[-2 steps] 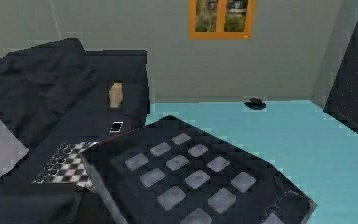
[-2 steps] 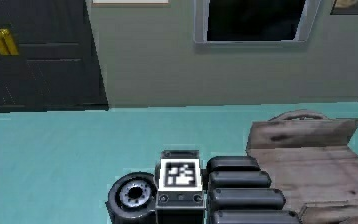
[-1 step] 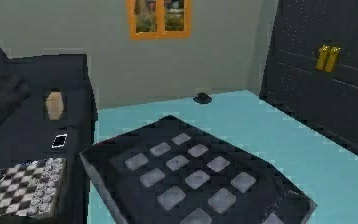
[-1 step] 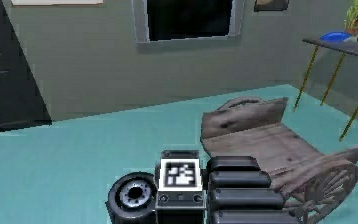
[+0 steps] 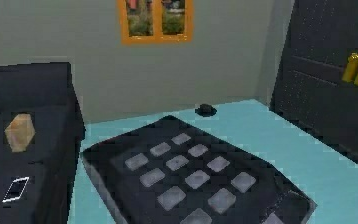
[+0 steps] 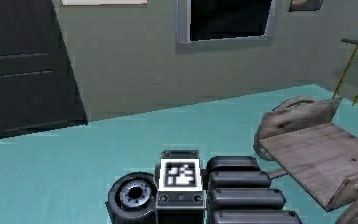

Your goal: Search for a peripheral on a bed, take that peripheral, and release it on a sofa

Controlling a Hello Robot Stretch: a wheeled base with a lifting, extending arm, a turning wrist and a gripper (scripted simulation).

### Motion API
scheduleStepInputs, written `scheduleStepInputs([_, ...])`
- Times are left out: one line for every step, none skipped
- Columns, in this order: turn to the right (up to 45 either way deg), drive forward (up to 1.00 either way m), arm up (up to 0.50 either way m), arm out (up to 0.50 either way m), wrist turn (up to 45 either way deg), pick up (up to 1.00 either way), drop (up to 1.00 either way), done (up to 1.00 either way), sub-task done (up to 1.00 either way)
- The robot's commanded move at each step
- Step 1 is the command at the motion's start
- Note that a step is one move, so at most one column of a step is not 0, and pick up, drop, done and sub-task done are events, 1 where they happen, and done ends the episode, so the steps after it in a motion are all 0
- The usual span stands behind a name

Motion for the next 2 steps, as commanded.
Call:
scheduleStepInputs([-12.0,0.00,0.00,0.00,0.0,0.00,0.00,0.00,0.00])
scheduleStepInputs([0.0,1.00,0.00,0.00,0.0,0.00,0.00,0.00,0.00])
